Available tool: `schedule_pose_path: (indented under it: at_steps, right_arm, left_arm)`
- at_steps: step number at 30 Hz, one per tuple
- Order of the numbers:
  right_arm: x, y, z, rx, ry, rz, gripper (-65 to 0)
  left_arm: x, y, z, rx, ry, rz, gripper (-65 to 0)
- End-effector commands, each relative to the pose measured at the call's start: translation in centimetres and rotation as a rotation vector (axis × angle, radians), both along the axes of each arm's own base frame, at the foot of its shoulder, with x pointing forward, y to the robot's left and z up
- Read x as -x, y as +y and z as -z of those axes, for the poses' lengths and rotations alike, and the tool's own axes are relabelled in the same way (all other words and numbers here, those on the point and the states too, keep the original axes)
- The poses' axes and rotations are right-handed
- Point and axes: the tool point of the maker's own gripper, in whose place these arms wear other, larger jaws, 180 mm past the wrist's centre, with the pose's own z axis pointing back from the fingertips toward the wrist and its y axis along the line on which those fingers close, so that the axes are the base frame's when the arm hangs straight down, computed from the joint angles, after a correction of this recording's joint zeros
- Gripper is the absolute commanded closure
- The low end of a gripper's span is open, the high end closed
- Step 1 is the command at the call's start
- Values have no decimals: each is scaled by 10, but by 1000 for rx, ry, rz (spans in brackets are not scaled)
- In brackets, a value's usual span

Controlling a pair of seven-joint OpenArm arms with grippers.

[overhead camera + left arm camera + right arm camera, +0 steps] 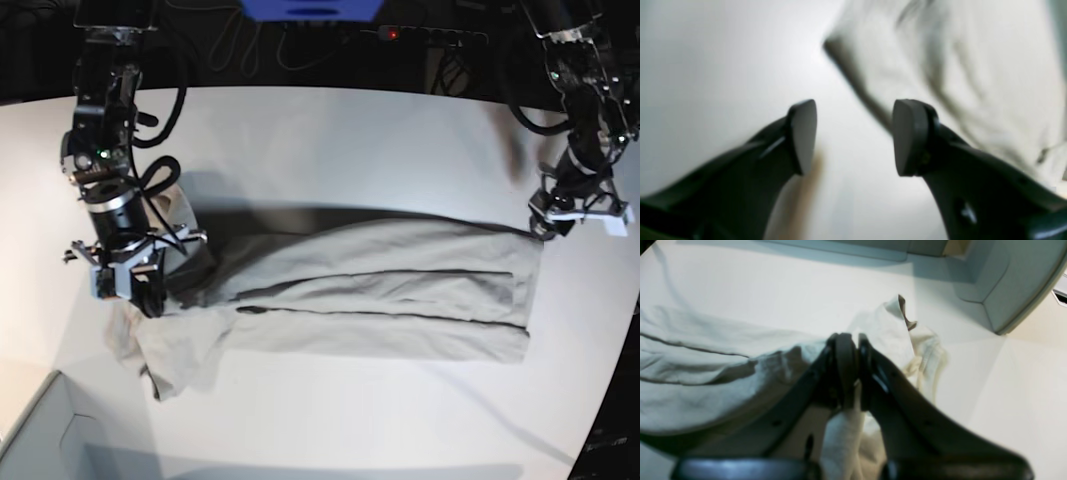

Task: Layout the t-shirt on the table in an organized manner, then fold the t-shirt properly
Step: 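Lower both grippers to grasp the t-shirt's edge at its two ends, then adjust the grasp on the t-shirt edge with both grippers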

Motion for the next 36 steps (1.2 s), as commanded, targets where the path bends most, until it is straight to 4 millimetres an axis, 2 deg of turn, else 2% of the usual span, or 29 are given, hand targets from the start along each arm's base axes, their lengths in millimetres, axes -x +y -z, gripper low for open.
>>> schedule_pose_path:
  at_steps: [1,4,6,10,13,16,20,23,25,30,36]
  right_arm:
    - [-6,0,-18,-5,-63,-5,0]
    - [-6,1,-18,-7,-63,-6,0]
    - [-4,1,-15,-7,-57,-6,0]
    - [3,1,-8,-8,-36,-6,0]
    - [4,1,-6,-9,-29,-6,0]
    - [5,1,-6,-9,-29,-6,0]
    - [7,-1,-4,-6,-24,-2,0]
    - [8,0,-3,-7,-21,-4,0]
    - [8,1,-1,-8,-17,-6,0]
    - [9,1,0,-8,-14,-6,0]
    - [9,-2,-1,-3,-14,-4,0]
  left_arm:
    - [-18,3,-29,-17,-94,5,-346]
    - [-47,-13,-56,11,-190,41,-331]
    - [-70,-31,-58,31,-201,85,-310]
    - [-102,-67,-31,141,-149,127,-245]
    - [-110,-77,-1,229,-83,92,-240]
    - [-107,-71,26,239,-56,19,-240]
    - [-97,-50,44,190,-49,-55,-240]
    - [-95,-31,43,130,-45,-66,-240]
    - [-97,-28,40,116,-47,-66,-240]
    - [-108,-28,28,115,-80,-61,-240]
    - [-115,-32,26,122,-86,-63,-240]
